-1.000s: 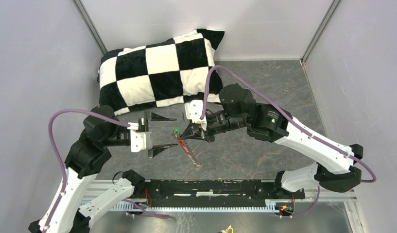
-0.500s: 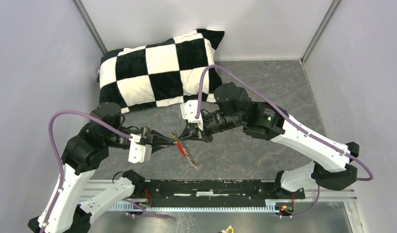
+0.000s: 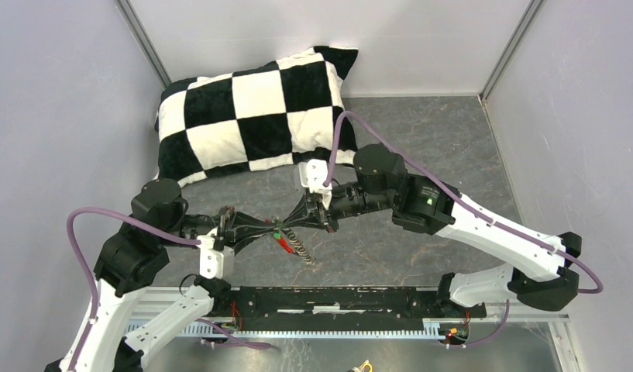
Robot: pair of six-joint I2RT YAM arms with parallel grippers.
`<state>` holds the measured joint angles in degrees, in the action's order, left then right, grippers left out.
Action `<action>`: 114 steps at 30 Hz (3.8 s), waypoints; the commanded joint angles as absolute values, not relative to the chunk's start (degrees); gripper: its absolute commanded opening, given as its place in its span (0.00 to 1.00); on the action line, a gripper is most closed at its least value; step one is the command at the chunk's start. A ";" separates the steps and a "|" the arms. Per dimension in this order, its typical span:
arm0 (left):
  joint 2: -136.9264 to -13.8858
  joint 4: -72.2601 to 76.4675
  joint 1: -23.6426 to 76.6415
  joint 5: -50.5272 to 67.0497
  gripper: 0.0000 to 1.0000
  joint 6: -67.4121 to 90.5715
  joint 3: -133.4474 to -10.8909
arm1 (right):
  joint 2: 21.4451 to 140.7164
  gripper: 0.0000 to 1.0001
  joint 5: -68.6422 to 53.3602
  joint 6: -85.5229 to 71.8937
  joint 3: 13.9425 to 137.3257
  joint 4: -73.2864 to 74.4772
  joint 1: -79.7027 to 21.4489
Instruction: Put the keys on the keyring
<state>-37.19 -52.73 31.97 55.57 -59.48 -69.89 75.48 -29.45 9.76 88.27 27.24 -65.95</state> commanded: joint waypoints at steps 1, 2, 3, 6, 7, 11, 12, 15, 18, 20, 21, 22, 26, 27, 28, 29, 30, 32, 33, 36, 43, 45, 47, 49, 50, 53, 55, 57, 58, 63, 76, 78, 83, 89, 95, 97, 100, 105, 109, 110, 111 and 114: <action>-37.25 -50.43 31.99 56.69 0.04 -56.94 -68.99 | 70.48 0.01 -27.37 0.33 80.69 6.23 -65.73; -37.27 -50.39 31.99 56.36 0.04 -56.91 -68.85 | 69.71 0.01 -26.93 -1.09 79.03 3.78 -65.74; -37.27 -50.44 31.99 56.01 0.04 -56.69 -68.78 | 69.20 0.01 -26.22 -2.49 77.63 1.42 -65.74; -36.87 -50.38 31.99 55.36 0.06 -55.83 -68.44 | 67.17 0.01 -23.10 -4.37 74.12 -3.94 -65.75; -36.69 -50.40 31.99 55.23 0.08 -55.63 -68.27 | 66.53 0.01 -21.88 -4.69 73.23 -4.92 -65.74; -36.14 -50.45 32.00 54.41 0.15 -54.33 -67.62 | 65.15 0.01 -16.45 -5.11 70.86 -7.23 -65.74; -36.04 -50.45 31.99 54.33 0.21 -53.86 -67.53 | 65.04 0.01 -15.66 -5.14 70.55 -7.42 -65.74; -36.06 -50.45 32.00 53.87 0.34 -52.03 -67.71 | 64.72 0.01 -14.50 -5.22 69.31 -8.65 -65.74; -36.75 -49.15 31.99 52.68 0.49 -46.61 -68.45 | 63.67 0.01 -14.20 -5.27 66.58 -11.53 -65.82; -37.50 -47.50 32.01 51.80 0.52 -41.17 -69.21 | 62.47 0.00 -14.61 -5.32 63.81 -14.58 -65.86; -37.67 -45.07 31.99 50.99 0.52 -37.45 -69.56 | 61.74 0.01 -14.64 -5.55 62.42 -16.21 -65.83; -37.94 -43.01 31.99 49.80 0.52 -33.67 -69.73 | 60.97 0.01 -14.66 -5.71 60.78 -18.46 -65.83; -39.28 -37.33 32.01 49.87 0.51 -20.38 -70.49 | 58.45 0.01 -14.81 -6.40 55.21 -26.91 -65.83; -39.96 -36.50 31.99 50.85 0.50 -17.80 -70.75 | 58.16 0.01 -14.81 -6.63 54.13 -28.48 -65.84; -40.63 -35.87 31.99 51.82 0.49 -15.56 -70.95 | 57.95 0.01 -14.77 -6.84 53.36 -30.09 -65.85; -41.16 -35.02 31.99 52.66 0.49 -13.10 -71.12 | 57.93 0.01 -14.70 -7.01 52.98 -31.16 -65.83; -41.72 -34.02 31.99 53.23 0.48 -10.89 -71.24 | 57.84 0.01 -14.72 -7.01 52.62 -31.99 -65.83; -42.67 -31.81 31.99 53.79 0.45 -6.74 -71.44 | 58.05 0.01 -14.47 -6.91 52.35 -32.81 -65.76; -42.97 -30.99 31.99 54.09 0.43 -5.24 -71.64 | 58.09 0.01 -14.11 -6.77 52.38 -32.86 -65.78; -43.75 -30.33 31.99 54.90 0.38 -3.88 -72.47 | 58.24 0.01 -13.61 -6.40 52.36 -33.63 -65.90; -44.03 -30.30 31.99 54.71 0.29 -3.74 -72.64 | 59.98 0.01 -13.27 -4.77 54.27 -31.82 -66.44; -43.96 -30.26 31.99 54.67 0.28 -3.83 -72.52 | 60.35 0.01 -13.14 -4.21 54.74 -31.06 -66.79; -43.82 -30.31 32.00 54.74 0.27 -4.19 -72.23 | 60.63 0.01 -12.88 -3.98 54.84 -30.89 -66.99; -43.67 -30.37 31.99 54.69 0.26 -4.68 -71.73 | 60.87 0.01 -12.92 -3.98 54.84 -31.15 -67.13; -43.53 -30.34 31.99 54.67 0.25 -4.93 -71.50 | 60.98 0.01 -12.91 -3.89 54.84 -31.20 -67.25; -43.40 -30.53 32.01 54.55 0.17 -5.85 -71.12 | 61.12 0.01 -12.76 -3.64 54.93 -31.19 -67.48; -43.28 -31.76 31.99 54.49 0.08 -7.67 -71.15 | 61.03 0.01 -12.57 -3.53 54.87 -30.91 -67.44; -43.20 -34.16 31.99 53.92 0.02 -10.62 -71.40 | 60.84 0.01 -12.21 -3.39 55.21 -29.71 -67.50; -43.25 -35.33 31.99 53.33 0.02 -12.15 -71.58 | 60.85 0.02 -12.13 -3.32 55.79 -27.85 -67.46; -43.66 -42.77 32.00 51.56 0.02 -22.52 -73.43 | 62.77 0.33 -16.97 -0.52 66.49 -6.91 -65.92; -49.36 -57.46 31.99 49.95 0.02 -43.79 -78.33 | 75.66 0.45 -26.35 15.72 96.41 37.67 -65.28; -49.64 -57.48 31.99 49.84 0.02 -44.01 -78.94 | 77.44 0.43 -27.04 16.47 98.59 40.42 -65.29; -49.59 -57.46 31.99 49.96 0.02 -44.30 -79.24 | 79.24 0.40 -27.26 16.57 98.76 41.05 -65.40; -49.01 -57.44 32.00 51.00 0.02 -43.90 -79.21 | 79.64 0.36 -25.06 16.97 98.59 38.85 -65.41; -49.05 -58.27 31.99 51.72 0.02 -44.45 -79.23 | 80.32 0.31 -25.20 16.08 98.61 37.08 -65.40; -48.89 -58.27 32.00 51.83 0.02 -44.63 -79.22 | 80.72 0.28 -25.13 16.16 98.53 37.10 -65.38; -48.71 -58.27 31.99 52.10 0.02 -44.57 -79.49 | 81.29 0.27 -25.41 16.26 98.59 37.53 -65.33; -48.60 -58.21 31.99 52.15 0.02 -44.82 -79.55 | 83.02 0.25 -25.54 16.26 100.38 39.48 -65.31; -48.57 -58.31 32.00 52.50 0.02 -44.83 -79.66 | 83.96 0.21 -25.04 16.08 101.17 39.98 -65.27; -48.57 -58.24 31.99 52.60 0.02 -44.76 -79.71 | 83.97 0.15 -24.93 16.11 101.11 39.70 -65.35; -48.51 -58.30 31.99 52.70 0.02 -44.62 -79.69 | 83.81 0.08 -24.62 16.08 100.88 39.28 -65.36; -48.13 -58.27 31.99 52.81 0.02 -44.56 -79.73 | 83.30 0.00 -23.12 16.55 100.45 38.90 -65.30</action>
<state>-49.01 -60.20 31.97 49.93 -41.71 -77.28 83.48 -25.21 16.34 98.67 40.69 -65.45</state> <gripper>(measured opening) 0.042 0.026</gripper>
